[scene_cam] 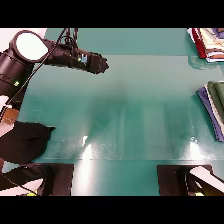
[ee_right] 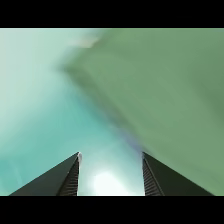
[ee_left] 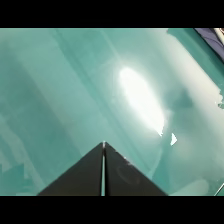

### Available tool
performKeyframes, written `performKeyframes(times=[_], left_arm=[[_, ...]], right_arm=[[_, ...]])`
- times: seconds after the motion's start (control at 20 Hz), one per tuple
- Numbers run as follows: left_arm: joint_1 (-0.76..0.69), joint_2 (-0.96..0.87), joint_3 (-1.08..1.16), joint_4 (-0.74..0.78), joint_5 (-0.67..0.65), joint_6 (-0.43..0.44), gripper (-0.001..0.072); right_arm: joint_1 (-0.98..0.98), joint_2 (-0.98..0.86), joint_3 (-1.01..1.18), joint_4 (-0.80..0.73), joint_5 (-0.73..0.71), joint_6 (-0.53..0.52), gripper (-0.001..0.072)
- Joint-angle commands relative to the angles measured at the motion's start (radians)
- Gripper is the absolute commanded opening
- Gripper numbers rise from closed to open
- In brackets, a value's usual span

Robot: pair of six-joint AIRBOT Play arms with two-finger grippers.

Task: Fold the shirts.

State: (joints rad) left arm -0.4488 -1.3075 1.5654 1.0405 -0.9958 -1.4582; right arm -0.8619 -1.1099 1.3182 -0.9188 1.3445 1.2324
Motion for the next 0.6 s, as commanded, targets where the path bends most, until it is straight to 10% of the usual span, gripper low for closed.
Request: performKeyframes(times=[0.0, 0.2, 0.4, 0.55], left_arm=[[0.000, 0.000, 0.000, -0.001, -0.011, 0.000, 0.0028], [0.000, 0.000, 0.001, -0.001, 0.023, -0.001, 0.0029], [0.000, 0.000, 0.001, -0.001, 0.040, -0.001, 0.0028], [0.000, 0.000, 0.001, -0.001, 0.045, 0.000, 0.0028]], right_arm=[[0.268, 0.000, 0.044, 0.081, -0.014, 0.000, 0.0448], [0.573, -0.002, 0.043, 0.078, -0.056, 0.000, 0.0418], [0.752, -0.005, 0.044, 0.077, -0.063, -0.018, 0.0015], [0.799, -0.005, 0.044, 0.078, -0.060, -0.023, 0.0015]])
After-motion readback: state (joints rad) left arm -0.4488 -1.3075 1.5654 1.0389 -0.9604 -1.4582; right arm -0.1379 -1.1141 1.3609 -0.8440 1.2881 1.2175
